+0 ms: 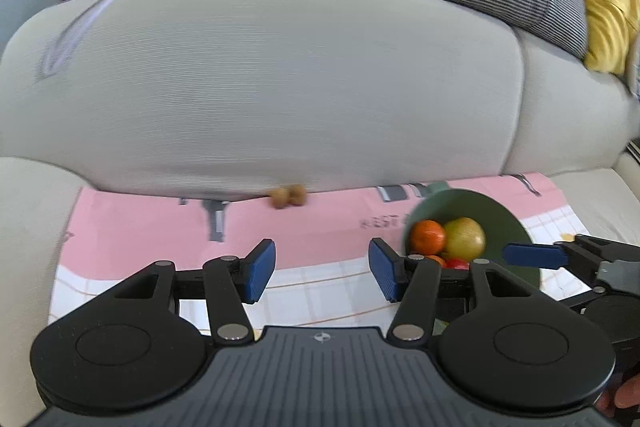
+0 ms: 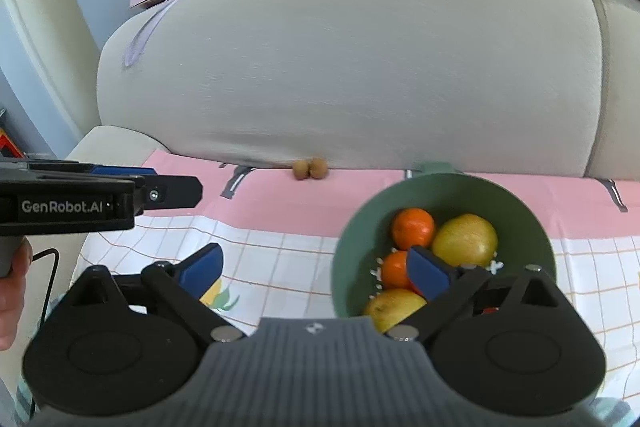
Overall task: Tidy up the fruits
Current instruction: 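Withdraw both open grippers toward the two brown longans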
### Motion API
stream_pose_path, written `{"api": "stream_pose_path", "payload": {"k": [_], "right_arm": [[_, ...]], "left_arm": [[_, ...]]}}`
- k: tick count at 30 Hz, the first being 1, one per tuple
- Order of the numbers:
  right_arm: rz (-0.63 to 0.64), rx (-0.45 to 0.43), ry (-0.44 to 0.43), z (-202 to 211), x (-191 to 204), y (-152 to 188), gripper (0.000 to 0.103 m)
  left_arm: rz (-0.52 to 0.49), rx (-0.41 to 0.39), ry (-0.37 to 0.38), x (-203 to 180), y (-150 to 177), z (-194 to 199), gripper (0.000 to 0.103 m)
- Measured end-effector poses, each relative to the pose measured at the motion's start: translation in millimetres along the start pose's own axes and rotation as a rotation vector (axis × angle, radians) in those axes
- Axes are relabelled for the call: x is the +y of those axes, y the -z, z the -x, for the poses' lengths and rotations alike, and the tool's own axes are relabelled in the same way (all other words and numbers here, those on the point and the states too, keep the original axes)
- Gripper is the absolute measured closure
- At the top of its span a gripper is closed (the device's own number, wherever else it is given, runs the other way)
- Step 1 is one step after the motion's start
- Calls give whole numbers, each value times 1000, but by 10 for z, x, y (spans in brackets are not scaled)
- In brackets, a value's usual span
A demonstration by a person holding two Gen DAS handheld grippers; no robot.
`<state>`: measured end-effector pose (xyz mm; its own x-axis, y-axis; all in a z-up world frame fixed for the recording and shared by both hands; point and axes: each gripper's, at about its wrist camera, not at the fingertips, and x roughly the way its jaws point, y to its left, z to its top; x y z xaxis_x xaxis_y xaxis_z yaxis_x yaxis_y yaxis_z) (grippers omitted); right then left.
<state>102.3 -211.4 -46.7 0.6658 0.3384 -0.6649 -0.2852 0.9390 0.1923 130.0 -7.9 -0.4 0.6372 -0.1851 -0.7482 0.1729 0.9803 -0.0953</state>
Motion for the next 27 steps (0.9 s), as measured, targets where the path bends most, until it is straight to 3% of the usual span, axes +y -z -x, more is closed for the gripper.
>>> {"api": "stream_pose_path", "payload": {"k": [17,22,27], "right_arm": [[99,-34,-5,-481,325,-309,9],[128,-21,17,-739,291,-412,16],[175,18,48,-1097,235,-525,30]], "left_arm": [[91,4,-41,561,-24,-297,40],[109,24,-18,625,-77,-506,40],[126,42,23,649,-155,-800,42]]}}
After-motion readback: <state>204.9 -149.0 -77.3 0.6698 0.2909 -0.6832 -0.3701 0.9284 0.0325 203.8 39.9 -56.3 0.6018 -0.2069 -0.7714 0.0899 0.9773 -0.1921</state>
